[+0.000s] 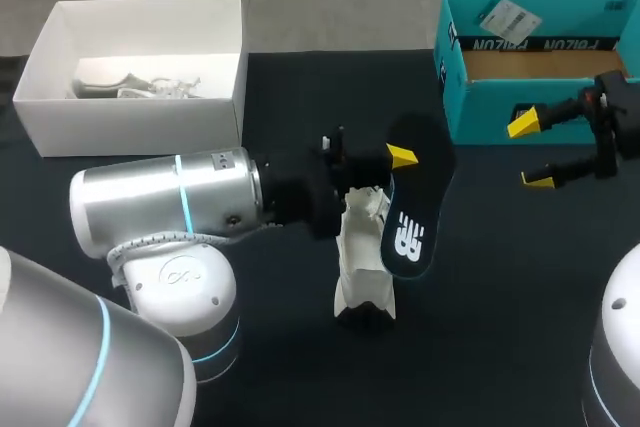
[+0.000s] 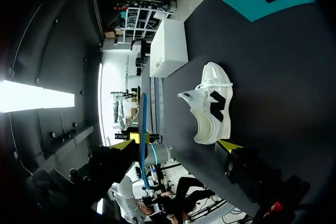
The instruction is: Take the shoe out of the shoebox, open the shoe tongue, remove and reinsert the insole, then place the shoe into the shoebox
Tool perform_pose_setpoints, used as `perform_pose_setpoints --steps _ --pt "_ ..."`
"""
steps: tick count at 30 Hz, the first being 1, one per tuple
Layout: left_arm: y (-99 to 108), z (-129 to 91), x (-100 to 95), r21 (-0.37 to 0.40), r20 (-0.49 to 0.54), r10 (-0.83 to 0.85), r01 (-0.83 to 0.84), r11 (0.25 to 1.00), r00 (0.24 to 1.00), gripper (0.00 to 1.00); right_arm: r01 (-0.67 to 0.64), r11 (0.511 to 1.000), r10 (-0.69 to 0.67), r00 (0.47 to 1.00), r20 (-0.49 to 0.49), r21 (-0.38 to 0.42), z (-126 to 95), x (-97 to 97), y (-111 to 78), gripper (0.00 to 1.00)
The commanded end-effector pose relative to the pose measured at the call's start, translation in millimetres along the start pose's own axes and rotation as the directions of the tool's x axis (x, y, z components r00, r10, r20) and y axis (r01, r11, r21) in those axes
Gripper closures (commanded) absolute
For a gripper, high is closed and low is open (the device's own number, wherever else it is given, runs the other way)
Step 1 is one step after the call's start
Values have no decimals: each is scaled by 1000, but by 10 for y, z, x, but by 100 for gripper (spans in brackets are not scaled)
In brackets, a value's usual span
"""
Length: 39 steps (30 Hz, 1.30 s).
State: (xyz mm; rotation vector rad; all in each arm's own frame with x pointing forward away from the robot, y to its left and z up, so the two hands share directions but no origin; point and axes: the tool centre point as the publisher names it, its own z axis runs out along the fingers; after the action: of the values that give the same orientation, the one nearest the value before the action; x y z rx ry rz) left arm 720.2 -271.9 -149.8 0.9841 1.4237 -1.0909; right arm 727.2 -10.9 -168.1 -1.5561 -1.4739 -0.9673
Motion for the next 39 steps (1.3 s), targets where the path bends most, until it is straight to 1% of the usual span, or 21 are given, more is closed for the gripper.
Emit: perform_pose_setpoints --steps 1,9,10,13,17,21,25,28,31,37,39 --pt "-68 -93 -77 -5 -107 -4 4 1000 994 100 -2 1000 2 1000 18 -9 -13 32 -53 0" --pt "-150 -240 -124 -33 -137 -20 16 999 990 100 -2 1000 2 1000 18 -9 -13 32 -53 0" --pt "-160 -262 -131 -35 -138 -23 19 999 990 100 -4 1000 4 1000 14 -5 -23 2 -47 0" --pt "-175 -310 -149 -44 -141 -32 26 999 990 100 -6 1000 7 999 44 -29 -132 -92 -53 0" --pt "-169 -334 -147 -53 -140 -42 35 998 989 100 -11 998 18 995 99 -67 -337 -220 -119 0" --pt "-160 -340 -108 -52 -148 -49 42 998 988 100 -21 991 40 990 136 -135 -587 -312 -198 0" --pt "-174 -351 -66 -47 -157 -60 53 997 986 100 5 979 26 989 148 -203 -779 -296 -244 0" --pt "-178 -373 -39 -49 -161 -68 61 997 985 100 14 976 17 990 143 -219 -863 -236 -250 0" --pt "-184 -385 -25 -53 -162 -74 66 996 984 100 47 979 -19 990 138 -201 -857 -153 -255 0" --pt "-191 -398 11 -61 -161 -85 76 995 983 100 120 980 -88 978 190 -160 -667 -33 -284 0" --pt "-205 -407 21 -63 -163 -88 79 995 983 100 136 977 -102 975 199 -163 -621 -3 -310 0"
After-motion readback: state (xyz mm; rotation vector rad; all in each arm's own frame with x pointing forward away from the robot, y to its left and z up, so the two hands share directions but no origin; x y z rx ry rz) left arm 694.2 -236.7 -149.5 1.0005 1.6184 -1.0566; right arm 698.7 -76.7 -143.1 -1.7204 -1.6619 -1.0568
